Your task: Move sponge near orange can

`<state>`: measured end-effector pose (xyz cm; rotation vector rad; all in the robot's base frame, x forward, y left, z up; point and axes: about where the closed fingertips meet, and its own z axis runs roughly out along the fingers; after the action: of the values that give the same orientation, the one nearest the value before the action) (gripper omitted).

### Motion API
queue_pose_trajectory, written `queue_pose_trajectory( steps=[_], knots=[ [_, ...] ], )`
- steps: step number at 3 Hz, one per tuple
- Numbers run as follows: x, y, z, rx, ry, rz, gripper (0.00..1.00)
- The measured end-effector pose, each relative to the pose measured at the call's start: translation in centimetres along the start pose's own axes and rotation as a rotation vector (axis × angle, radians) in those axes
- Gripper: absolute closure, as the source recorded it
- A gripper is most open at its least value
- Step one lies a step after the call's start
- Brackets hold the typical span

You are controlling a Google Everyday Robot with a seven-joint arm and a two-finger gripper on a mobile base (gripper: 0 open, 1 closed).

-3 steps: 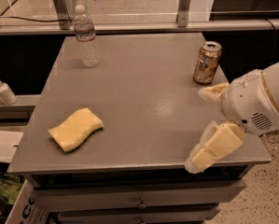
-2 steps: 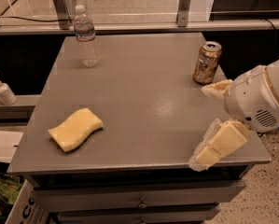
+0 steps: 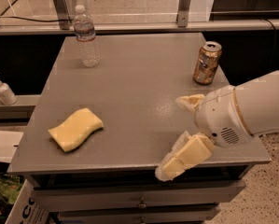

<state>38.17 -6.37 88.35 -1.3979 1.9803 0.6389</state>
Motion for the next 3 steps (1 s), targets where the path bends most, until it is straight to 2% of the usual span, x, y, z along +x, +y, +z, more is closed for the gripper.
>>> queue_pose_trajectory(
  steps=[1, 2, 3],
  knots=[
    [-2.0, 1.2, 4.4, -0.031, -0.106, 0.024, 0.00],
    [-4.6, 0.9, 8.0, -0.021, -0.202, 0.051, 0.00],
    [-4.6, 0.9, 7.9, -0.022, -0.200, 0.050, 0.00]
  ],
)
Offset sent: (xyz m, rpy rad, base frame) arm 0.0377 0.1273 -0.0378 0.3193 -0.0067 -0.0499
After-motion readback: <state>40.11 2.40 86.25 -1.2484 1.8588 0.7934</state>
